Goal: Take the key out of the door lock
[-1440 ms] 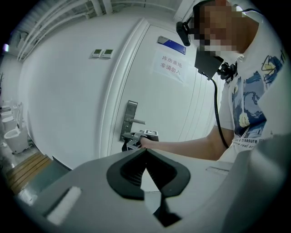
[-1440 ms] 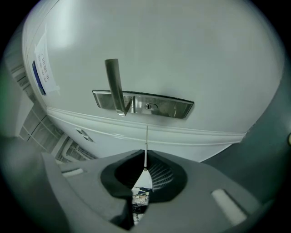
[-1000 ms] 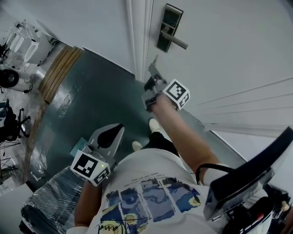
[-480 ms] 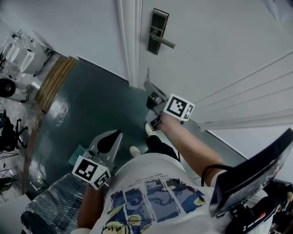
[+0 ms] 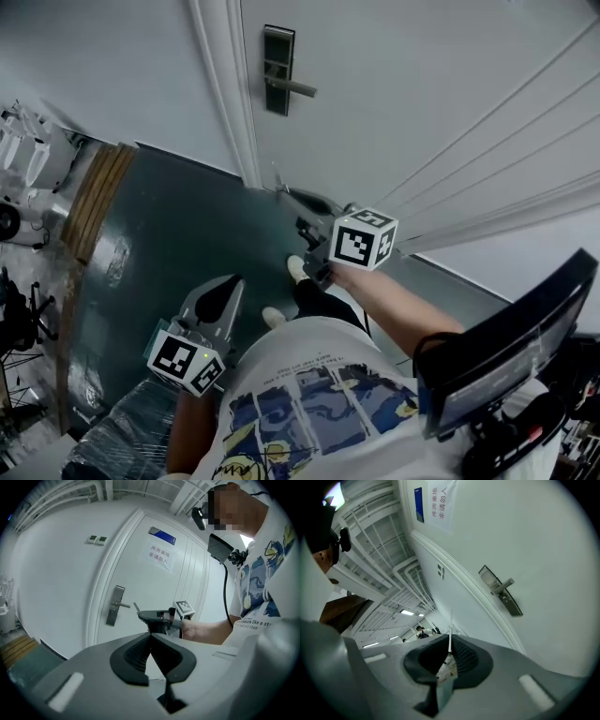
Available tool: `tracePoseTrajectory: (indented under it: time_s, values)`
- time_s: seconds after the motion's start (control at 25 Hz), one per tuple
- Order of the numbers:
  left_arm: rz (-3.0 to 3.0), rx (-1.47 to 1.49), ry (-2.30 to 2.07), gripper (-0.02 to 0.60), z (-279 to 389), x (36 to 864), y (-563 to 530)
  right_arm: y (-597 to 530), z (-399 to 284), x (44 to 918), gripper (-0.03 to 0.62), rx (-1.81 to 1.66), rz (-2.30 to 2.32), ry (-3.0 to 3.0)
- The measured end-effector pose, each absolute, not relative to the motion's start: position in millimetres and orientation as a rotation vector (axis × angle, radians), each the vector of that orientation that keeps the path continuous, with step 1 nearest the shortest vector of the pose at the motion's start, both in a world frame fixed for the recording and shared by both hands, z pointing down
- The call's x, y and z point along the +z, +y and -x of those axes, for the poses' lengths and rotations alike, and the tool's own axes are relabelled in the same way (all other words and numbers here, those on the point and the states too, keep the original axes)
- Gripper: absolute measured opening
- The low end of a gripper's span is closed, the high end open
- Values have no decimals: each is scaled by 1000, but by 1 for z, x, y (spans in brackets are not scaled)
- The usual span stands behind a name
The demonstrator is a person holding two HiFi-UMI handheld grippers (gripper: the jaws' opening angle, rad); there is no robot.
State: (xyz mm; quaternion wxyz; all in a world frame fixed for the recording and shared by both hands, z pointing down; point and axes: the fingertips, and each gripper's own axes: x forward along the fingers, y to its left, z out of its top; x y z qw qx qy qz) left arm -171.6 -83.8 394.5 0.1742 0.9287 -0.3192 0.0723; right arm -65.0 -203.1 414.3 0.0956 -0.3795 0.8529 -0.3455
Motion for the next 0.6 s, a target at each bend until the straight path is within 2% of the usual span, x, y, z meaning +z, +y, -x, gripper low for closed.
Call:
tracePoseTrajectory:
  time_s: [0.6]
  values:
    - [-2643, 208, -844, 5, 161, 387, -78, -146, 52, 390, 25, -908, 1149, 2689]
